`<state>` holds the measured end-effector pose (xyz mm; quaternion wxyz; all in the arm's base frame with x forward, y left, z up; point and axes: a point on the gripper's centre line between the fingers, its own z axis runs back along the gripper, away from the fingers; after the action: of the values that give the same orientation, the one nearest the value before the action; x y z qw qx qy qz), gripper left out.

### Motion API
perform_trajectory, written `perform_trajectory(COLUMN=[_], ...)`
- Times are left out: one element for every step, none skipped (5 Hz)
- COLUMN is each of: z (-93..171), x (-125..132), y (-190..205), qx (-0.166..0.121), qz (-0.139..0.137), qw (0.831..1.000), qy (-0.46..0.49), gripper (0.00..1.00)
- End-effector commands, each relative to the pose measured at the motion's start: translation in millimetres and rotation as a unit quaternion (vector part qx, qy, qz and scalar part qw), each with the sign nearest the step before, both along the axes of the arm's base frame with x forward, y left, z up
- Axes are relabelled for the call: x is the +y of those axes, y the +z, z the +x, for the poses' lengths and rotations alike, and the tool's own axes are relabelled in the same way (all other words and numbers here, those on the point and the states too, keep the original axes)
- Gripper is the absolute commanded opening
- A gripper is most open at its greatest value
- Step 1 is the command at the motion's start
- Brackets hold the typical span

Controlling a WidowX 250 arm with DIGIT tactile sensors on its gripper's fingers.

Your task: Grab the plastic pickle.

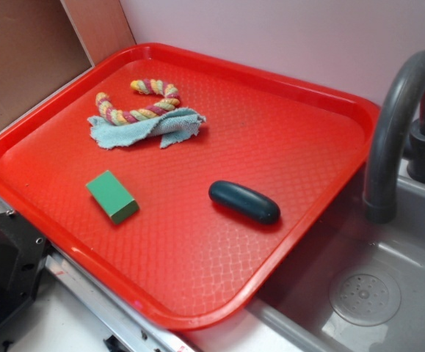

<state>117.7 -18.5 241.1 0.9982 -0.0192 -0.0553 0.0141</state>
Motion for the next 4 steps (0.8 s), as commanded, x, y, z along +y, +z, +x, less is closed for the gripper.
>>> perform_trajectory(z=[0.0,10.9,23.9,44.6], x=[0.0,-1.0,-6.0,-19.3], y=[0.0,-8.9,-19.0,-36.5], qx=[0.0,-0.027,-0.053,-0.089], qz=[0.0,0.005,0.014,0.005], qw=[1.0,0.999,0.996,0.98], qy=[0.0,-0.026,-0.072,-0.178], gripper=[1.0,1.0,1.0,1.0])
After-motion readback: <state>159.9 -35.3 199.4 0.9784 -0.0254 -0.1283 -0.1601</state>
